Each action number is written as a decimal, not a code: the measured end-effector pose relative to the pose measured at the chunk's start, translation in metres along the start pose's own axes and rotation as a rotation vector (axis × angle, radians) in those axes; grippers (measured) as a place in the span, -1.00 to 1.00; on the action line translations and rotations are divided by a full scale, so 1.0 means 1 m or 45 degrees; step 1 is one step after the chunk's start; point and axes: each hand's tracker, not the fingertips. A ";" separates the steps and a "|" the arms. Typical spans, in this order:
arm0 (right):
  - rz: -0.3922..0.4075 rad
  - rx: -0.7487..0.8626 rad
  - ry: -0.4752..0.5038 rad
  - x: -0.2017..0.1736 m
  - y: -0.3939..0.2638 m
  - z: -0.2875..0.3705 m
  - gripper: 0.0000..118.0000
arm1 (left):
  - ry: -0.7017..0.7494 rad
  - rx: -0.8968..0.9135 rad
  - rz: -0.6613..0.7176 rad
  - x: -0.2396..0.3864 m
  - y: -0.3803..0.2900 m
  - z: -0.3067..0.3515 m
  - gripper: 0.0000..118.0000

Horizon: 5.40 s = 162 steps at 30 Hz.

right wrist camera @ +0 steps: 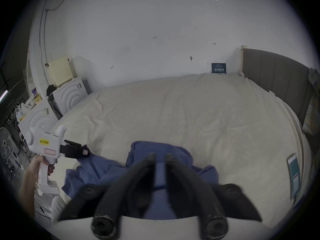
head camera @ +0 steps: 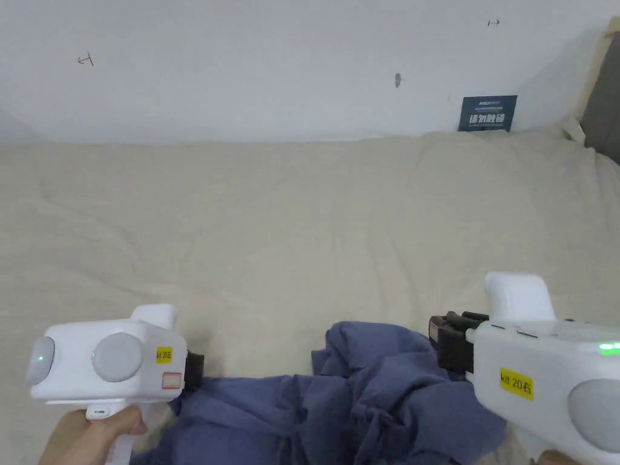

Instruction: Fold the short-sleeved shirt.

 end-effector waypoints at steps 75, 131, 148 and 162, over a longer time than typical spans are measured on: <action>-0.098 0.353 -0.007 0.061 0.416 0.098 -0.98 | 0.299 1.010 -0.136 -0.009 0.286 0.303 -0.91; -0.488 -0.257 0.047 0.154 0.115 -0.142 -0.98 | 0.231 0.320 -0.014 -0.074 0.137 -0.011 -0.91; -0.395 -0.217 0.027 0.082 -0.079 0.075 -0.98 | 0.198 0.329 -0.020 -0.078 -0.106 0.119 -0.91; -0.225 -0.107 -0.097 0.069 -0.128 0.096 0.11 | 0.113 0.349 0.058 -0.094 -0.161 0.116 0.35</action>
